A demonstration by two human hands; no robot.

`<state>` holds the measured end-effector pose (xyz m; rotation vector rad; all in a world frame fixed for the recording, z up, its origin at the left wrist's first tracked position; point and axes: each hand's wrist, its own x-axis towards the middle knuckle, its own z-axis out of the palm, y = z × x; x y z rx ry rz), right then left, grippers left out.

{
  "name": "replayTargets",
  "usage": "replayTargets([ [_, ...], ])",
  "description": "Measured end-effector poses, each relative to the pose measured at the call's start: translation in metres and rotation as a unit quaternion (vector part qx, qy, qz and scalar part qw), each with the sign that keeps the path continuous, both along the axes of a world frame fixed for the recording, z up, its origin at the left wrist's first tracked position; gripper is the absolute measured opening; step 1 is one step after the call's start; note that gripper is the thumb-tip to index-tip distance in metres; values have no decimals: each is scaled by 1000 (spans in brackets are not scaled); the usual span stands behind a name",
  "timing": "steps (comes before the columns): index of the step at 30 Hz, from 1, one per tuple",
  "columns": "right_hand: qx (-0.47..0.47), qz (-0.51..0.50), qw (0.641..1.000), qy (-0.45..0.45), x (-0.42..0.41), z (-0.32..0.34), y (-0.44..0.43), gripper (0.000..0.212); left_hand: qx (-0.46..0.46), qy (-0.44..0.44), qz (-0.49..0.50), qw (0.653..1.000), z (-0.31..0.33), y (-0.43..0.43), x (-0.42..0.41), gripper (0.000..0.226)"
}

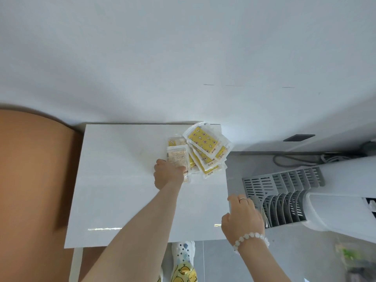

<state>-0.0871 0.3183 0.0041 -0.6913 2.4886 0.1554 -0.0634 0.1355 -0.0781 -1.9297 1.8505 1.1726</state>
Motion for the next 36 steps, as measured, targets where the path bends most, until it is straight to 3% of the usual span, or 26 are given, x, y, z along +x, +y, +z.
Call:
replayTargets([
  [11,-23,11,1000,-16,19,-3,-14,38,-18,-6,-13,1000,-3,-7,33,53],
  [17,-12,49,998,-45,28,-3,-20,38,67,33,-5,997,-2,-22,61,32],
  [18,-19,28,998,-59,30,-4,-21,37,70,56,4,996,0,-24,66,27],
  [20,-63,-115,985,-115,31,-11,-23,32,62,127,35,989,7,-26,74,23],
  [22,-125,-330,914,-202,25,-16,-32,29,28,190,51,980,21,-25,76,22],
  [24,-169,-488,792,-324,17,-14,-46,33,-40,260,23,965,36,-18,77,17],
  [26,-217,-583,656,-428,10,-4,-56,44,-139,346,-80,924,51,-6,78,25],
  [27,-238,-601,608,-461,8,1,-60,49,-182,378,-137,897,55,0,79,29],
  [29,-279,-594,562,-504,6,11,-64,50,-231,418,-235,847,59,12,81,29],
  [32,-330,-587,538,-507,-1,18,-72,32,-293,426,-360,776,56,27,83,23],
  [35,-343,-574,520,-531,-1,25,-72,23,-317,427,-390,752,49,36,88,25],
  [36,-336,-588,471,-565,1,21,-70,19,-308,433,-387,754,46,37,90,27],
])
